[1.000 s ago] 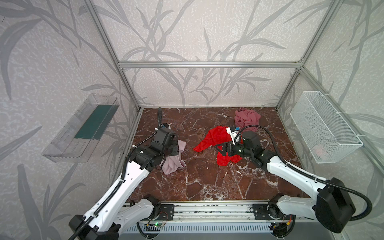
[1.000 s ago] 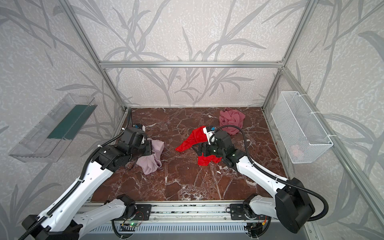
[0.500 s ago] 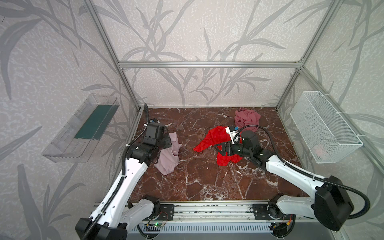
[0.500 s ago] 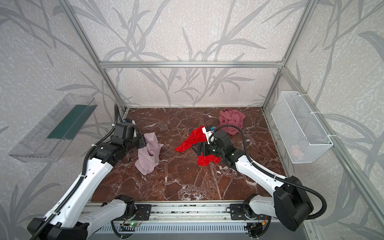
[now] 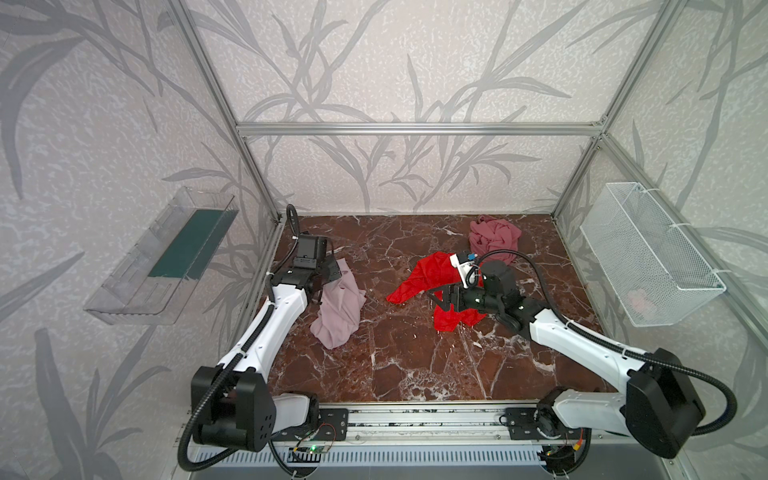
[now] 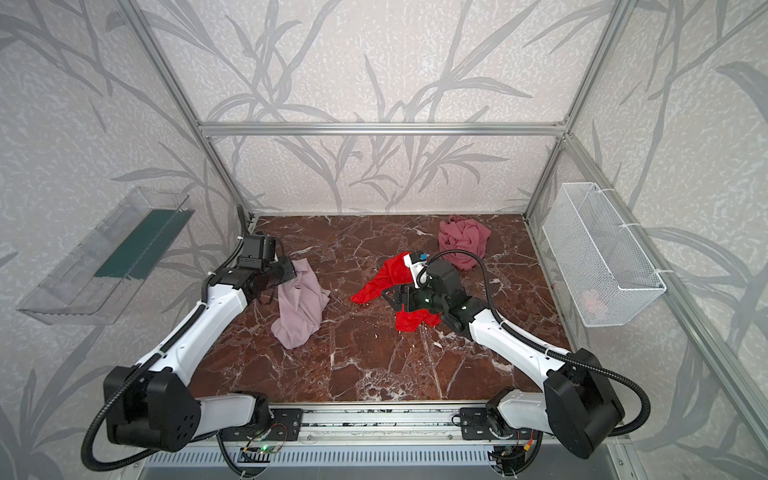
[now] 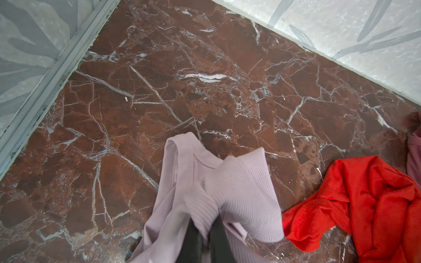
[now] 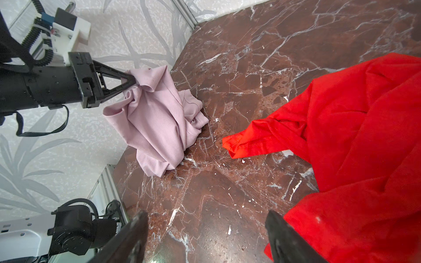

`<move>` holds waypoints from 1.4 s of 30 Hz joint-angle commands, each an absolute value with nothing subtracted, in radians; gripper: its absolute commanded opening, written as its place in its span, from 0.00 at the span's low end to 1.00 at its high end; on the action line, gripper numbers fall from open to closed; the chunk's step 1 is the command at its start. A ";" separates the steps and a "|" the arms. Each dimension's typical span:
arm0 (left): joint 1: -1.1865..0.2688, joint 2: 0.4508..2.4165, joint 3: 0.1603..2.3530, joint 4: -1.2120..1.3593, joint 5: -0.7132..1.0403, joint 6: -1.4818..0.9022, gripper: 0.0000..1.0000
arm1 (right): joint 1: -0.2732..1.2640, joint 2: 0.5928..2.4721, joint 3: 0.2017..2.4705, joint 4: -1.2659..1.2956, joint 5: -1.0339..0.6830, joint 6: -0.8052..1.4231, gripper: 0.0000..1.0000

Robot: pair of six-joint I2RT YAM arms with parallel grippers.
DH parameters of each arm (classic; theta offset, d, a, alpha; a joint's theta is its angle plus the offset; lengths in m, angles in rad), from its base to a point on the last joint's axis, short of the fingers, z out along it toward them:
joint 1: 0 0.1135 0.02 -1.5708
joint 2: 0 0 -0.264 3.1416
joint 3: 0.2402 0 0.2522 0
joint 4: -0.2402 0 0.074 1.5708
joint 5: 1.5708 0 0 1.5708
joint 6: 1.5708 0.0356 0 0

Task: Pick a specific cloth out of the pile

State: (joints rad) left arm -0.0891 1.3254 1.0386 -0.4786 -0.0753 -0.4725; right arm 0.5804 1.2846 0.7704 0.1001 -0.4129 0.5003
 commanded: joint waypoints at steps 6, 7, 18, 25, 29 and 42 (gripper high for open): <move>-0.049 1.442 1.038 -0.373 -0.104 -0.448 0.00 | 0.577 1.301 0.810 0.086 -0.413 0.486 0.80; -0.048 1.454 1.042 -0.358 -0.099 -0.442 0.00 | 0.576 1.305 0.814 0.083 -0.412 0.479 0.80; -0.041 1.528 1.093 -0.332 -0.079 -0.420 0.14 | 0.575 1.276 0.838 0.000 -0.368 0.433 0.80; -0.042 1.430 1.097 -0.359 -0.082 -0.437 0.45 | 0.574 1.266 0.885 -0.065 -0.350 0.388 0.80; -0.050 1.329 1.075 -0.441 -0.045 -0.467 0.45 | 0.571 1.250 0.885 -0.072 -0.346 0.376 0.80; -0.269 0.935 0.825 -0.758 -0.098 -0.565 0.43 | 0.563 1.197 0.843 -0.042 -0.389 0.393 0.80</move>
